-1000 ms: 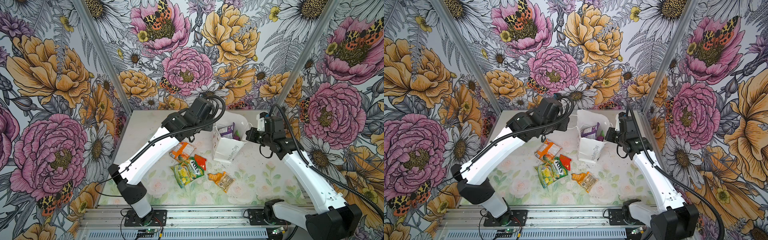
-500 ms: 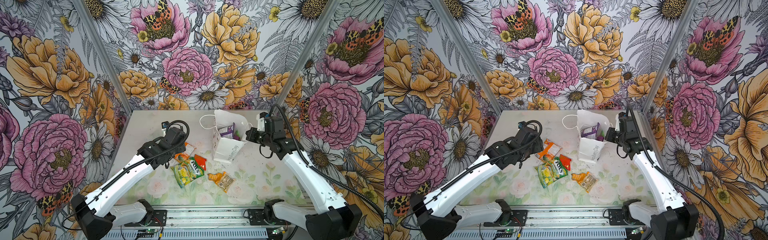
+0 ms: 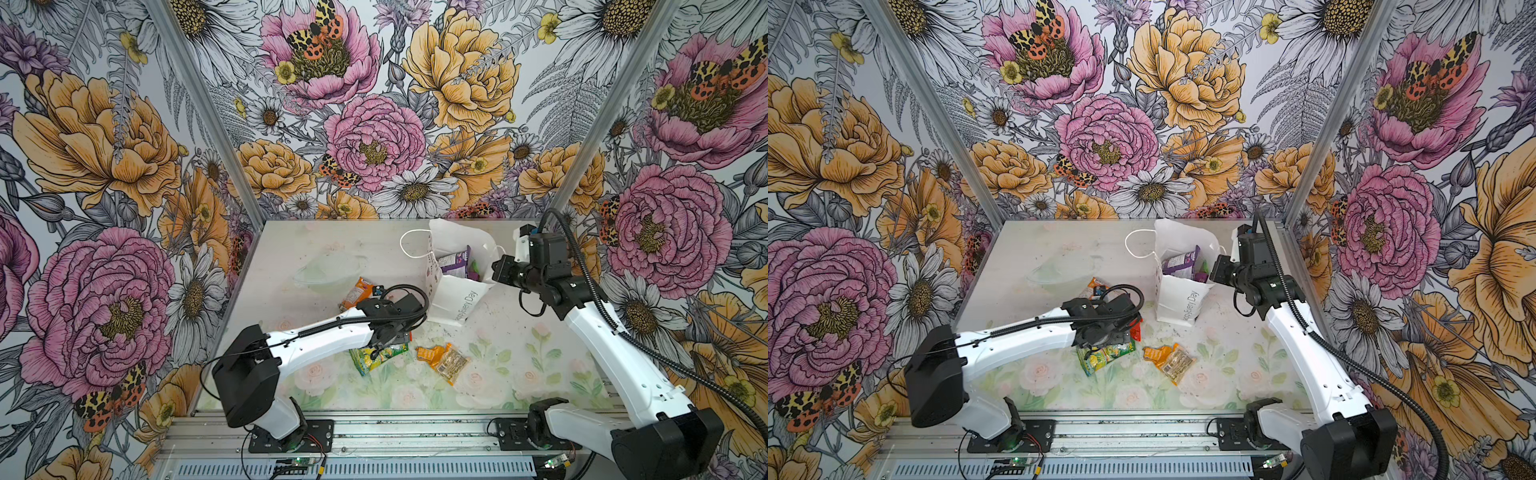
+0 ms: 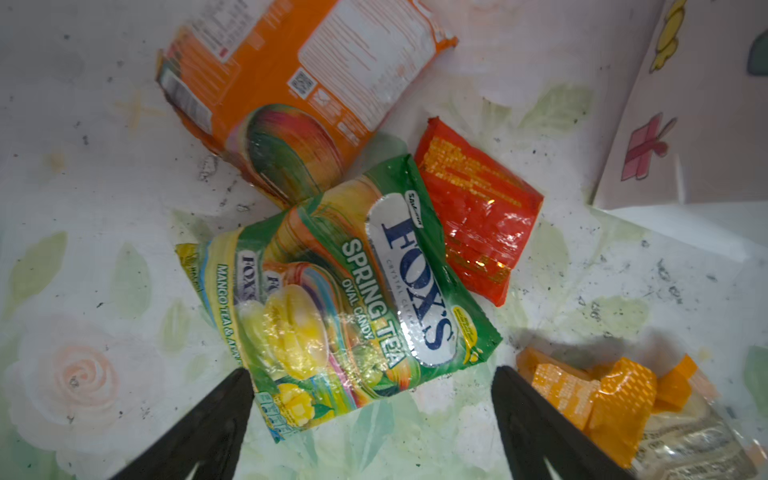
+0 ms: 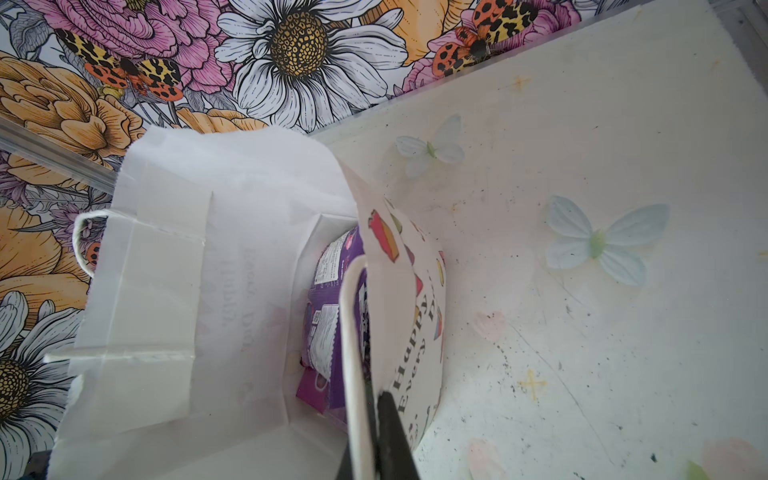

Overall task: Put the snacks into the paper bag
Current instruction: 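Raise the left gripper and move it toward the green Fox's Spring Tea bag, then lower the left gripper and grasp the green Fox's Spring Tea bag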

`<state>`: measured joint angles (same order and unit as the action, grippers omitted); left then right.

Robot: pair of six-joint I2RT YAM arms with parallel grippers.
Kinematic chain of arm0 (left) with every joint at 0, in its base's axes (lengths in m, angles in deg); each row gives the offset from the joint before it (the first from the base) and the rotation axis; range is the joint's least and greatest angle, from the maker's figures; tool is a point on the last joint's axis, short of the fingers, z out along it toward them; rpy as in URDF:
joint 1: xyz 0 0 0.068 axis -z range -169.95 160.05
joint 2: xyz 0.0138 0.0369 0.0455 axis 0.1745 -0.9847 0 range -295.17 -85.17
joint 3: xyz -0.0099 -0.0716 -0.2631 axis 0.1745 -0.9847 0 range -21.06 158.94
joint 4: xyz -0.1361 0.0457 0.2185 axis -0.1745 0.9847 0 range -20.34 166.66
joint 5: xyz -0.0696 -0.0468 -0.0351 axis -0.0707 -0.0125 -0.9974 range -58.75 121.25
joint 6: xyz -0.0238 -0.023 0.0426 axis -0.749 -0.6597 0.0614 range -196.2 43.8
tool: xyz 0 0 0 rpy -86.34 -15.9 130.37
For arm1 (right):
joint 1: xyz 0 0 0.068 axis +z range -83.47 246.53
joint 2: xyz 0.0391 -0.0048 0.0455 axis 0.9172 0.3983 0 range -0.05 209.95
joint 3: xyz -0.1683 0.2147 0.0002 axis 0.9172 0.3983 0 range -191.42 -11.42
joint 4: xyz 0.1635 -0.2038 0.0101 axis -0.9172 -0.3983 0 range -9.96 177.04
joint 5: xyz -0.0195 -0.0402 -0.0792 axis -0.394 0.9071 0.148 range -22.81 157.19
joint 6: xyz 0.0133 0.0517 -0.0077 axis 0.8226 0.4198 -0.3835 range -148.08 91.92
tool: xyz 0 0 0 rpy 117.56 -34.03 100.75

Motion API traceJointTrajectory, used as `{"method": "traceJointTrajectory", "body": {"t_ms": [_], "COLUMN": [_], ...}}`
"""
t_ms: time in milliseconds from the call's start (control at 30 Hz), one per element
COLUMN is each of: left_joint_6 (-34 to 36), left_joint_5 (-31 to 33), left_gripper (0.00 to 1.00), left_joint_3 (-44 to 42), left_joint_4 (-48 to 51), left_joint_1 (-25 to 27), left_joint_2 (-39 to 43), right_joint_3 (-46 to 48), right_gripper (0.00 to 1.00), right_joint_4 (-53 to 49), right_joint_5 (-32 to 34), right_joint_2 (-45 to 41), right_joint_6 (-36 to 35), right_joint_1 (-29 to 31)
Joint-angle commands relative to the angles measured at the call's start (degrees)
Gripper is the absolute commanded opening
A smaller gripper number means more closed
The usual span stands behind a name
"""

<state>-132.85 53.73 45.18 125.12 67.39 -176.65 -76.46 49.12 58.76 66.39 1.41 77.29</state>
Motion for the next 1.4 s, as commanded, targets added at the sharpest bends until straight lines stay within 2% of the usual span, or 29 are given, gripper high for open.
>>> {"method": "traceJointTrajectory", "body": {"t_ms": [0, 100, 300, 700, 833, 1100, 1267, 1367], "left_joint_6": [3.58, 6.41, 8.46, 9.84, 9.41, 7.24, 2.43, -3.18], "left_joint_5": [1.19, 1.75, 1.43, -1.45, -0.95, 0.34, 0.29, 6.71], "left_gripper": [0.93, 0.96, 0.99, 0.99, 0.99, 0.99, 0.99, 0.99], "left_joint_3": [5.33, 8.49, 9.17, 3.49, -0.47, -9.9, -16.31, -16.16], "left_joint_4": [3.03, 5.18, 4.67, 0.08, 0.09, 0.17, 0.27, 4.88], "left_joint_1": [2.29, 3.25, 3.64, 2.81, 1.6, -0.7, -4.55, -4.89], "left_joint_2": [-5.15, -9.95, -15.83, -16.0, -13.4, -1.96, 6.74, 13.66], "right_joint_3": [0.62, 0.48, 0.44, -0.61, -0.53, -0.57, -1.1, -1.28], "right_gripper": [0.0, 0.0, 0.0, 0.0, 0.0, 0.0, 0.0, 0.0], "right_joint_4": [0.31, 0.3, 0.32, 0.39, 0.38, 0.47, 0.47, 0.47], "right_joint_5": [0.67, 0.43, 0.69, 0.27, 0.34, 0.08, -0.09, -0.35], "right_joint_2": [-1.13, -0.87, -0.55, 1.27, 1.48, 1.9, 2.03, 2.15], "right_joint_6": [-0.49, -0.67, -0.5, -0.68, -0.67, -0.36, -0.11, 0.23], "right_joint_1": [-0.48, -0.55, -0.57, -0.57, -0.61, -0.59, -0.59, -0.63]}}
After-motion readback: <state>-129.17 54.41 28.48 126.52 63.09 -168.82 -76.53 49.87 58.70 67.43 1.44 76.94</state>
